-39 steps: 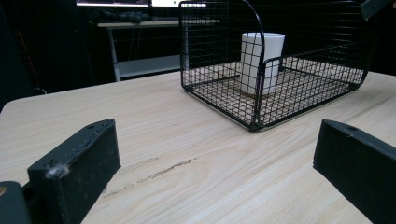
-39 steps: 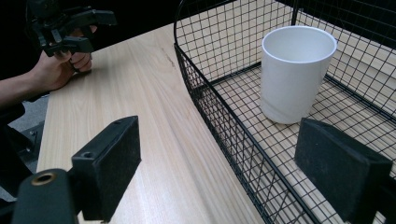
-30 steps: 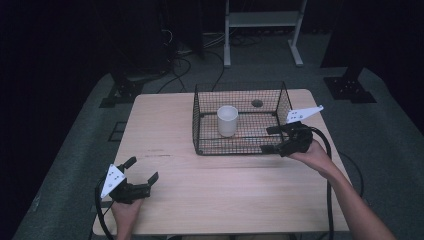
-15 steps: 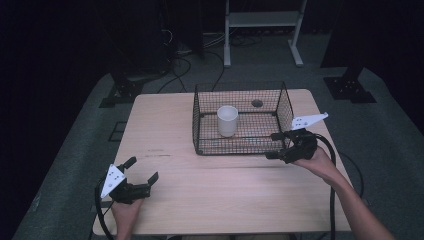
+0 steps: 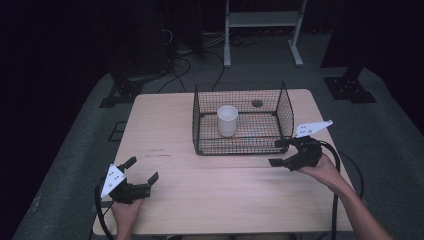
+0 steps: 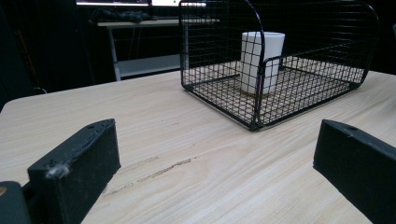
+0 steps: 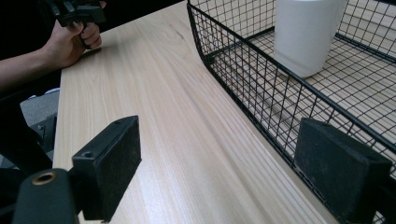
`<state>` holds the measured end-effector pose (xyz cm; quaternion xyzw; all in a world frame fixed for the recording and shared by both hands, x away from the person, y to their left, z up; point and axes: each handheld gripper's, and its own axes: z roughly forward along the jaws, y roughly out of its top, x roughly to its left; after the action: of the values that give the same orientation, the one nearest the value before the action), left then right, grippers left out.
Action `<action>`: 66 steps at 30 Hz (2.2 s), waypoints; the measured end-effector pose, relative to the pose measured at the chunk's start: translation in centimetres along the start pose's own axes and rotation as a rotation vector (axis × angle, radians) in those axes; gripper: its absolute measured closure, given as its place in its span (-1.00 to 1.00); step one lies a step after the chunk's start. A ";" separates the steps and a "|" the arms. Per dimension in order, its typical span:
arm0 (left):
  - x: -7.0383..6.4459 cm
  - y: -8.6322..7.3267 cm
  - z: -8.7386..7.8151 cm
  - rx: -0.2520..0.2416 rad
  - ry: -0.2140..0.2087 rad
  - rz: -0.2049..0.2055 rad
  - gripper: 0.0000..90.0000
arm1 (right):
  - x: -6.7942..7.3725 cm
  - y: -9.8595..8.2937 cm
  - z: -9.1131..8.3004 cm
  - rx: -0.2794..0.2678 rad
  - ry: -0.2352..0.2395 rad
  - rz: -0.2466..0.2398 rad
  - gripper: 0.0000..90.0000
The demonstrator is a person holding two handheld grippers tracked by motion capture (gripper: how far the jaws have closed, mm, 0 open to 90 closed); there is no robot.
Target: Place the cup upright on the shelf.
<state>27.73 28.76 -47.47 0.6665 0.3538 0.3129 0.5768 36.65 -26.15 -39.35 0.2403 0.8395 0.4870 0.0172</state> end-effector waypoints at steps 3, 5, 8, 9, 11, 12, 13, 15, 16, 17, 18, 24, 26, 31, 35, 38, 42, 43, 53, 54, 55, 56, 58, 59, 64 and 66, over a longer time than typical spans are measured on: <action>0.0 0.0 0.0 0.000 0.001 0.000 -1.00 | 0.1 -0.2 -0.1 0.003 0.001 0.001 -0.69; 0.0 0.0 0.0 -0.001 0.001 0.000 -1.00 | 0.2 -0.3 -0.3 -0.003 0.001 0.003 -0.70; 0.0 0.0 0.0 -0.001 0.000 -0.001 -1.00 | 0.4 -0.7 -0.5 -0.016 -0.005 0.001 -0.69; 0.0 0.0 0.0 -0.002 0.001 -0.001 -1.00 | 0.5 -1.0 -0.5 -0.013 -0.007 0.005 -0.69; 0.0 0.0 0.0 0.000 0.000 0.002 -1.00 | 0.5 -1.4 -0.6 -0.004 -0.005 0.009 -0.70; 0.0 0.0 0.0 0.001 0.001 0.003 -1.00 | 0.5 -1.6 -0.7 -0.009 -0.002 0.015 -0.70; 0.0 0.0 0.0 0.000 0.001 0.001 -1.00 | 0.5 -1.6 -0.8 -0.009 -0.004 0.017 -0.70; 0.0 0.0 0.0 0.001 0.000 0.002 -1.00 | 0.5 -1.8 -1.0 -0.015 -0.014 0.014 -0.69; 0.0 0.0 0.0 0.000 0.000 0.002 -1.00 | 0.5 -1.9 -1.0 -0.020 -0.017 0.014 -0.69; 0.0 0.0 0.0 0.001 0.001 0.002 -1.00 | 0.5 -2.1 -1.1 -0.019 -0.017 0.018 -0.69; 0.0 0.0 0.0 0.001 0.001 0.002 -1.00 | 0.5 -2.3 -1.2 -0.017 -0.017 0.022 -0.69; 0.0 0.0 0.0 -0.001 0.000 0.003 -1.00 | 0.3 -3.1 -1.7 -0.030 -0.025 0.043 -0.69; -0.1 0.0 0.0 0.000 0.000 0.003 -1.00 | 0.3 -3.3 -1.9 -0.041 -0.031 0.047 -0.69; -0.1 0.0 0.0 0.000 0.000 0.004 -1.00 | 0.3 -4.2 -2.2 -0.048 -0.045 0.057 -0.70; -0.1 0.0 0.0 -0.001 0.000 0.004 -1.00 | 0.3 -5.2 -2.5 -0.049 -0.053 0.078 -0.69; -0.1 0.0 0.0 -0.001 0.001 0.005 -1.00 | 0.2 -5.9 -2.8 -0.062 -0.065 0.087 -0.69; -0.1 0.0 0.0 -0.001 0.002 0.006 -1.00 | 0.3 -6.9 -3.3 -0.071 -0.085 0.098 -0.69; -0.1 0.0 0.0 -0.001 0.002 0.006 -1.00 | 0.3 -7.1 -3.4 -0.081 -0.092 0.099 -0.69; -0.1 0.0 0.0 -0.001 0.002 0.005 -1.00 | 0.9 -9.2 -4.4 -0.133 -0.133 0.122 -0.69; -0.1 0.0 0.0 -0.001 0.002 0.005 -1.00 | 1.0 -9.3 -4.5 -0.137 -0.135 0.122 -0.70; -0.1 0.0 0.0 -0.002 0.002 0.005 -1.00 | 1.1 -9.5 -4.6 -0.144 -0.138 0.125 -0.69; -0.1 0.0 0.0 -0.001 0.002 0.006 -1.00 | 1.2 -9.7 -4.6 -0.150 -0.145 0.123 -0.69; -0.1 0.0 0.0 -0.001 0.003 0.005 -1.00 | 1.5 -10.1 -4.7 -0.155 -0.157 0.124 -0.70; -0.1 0.0 0.0 -0.002 0.003 0.005 -1.00 | 1.6 -10.2 -4.8 -0.160 -0.160 0.125 -0.70; -0.1 0.0 0.1 0.000 0.004 0.003 -1.00 | 2.4 -11.0 -5.0 -0.201 -0.198 0.122 -0.70; -0.1 0.0 0.1 0.001 0.005 0.003 -1.00 | 2.8 -11.3 -5.1 -0.216 -0.220 0.120 -0.70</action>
<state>27.71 28.63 -47.48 0.6665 0.3547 0.3152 0.5750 28.44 -33.72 -45.44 0.3388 0.7593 0.5455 0.1055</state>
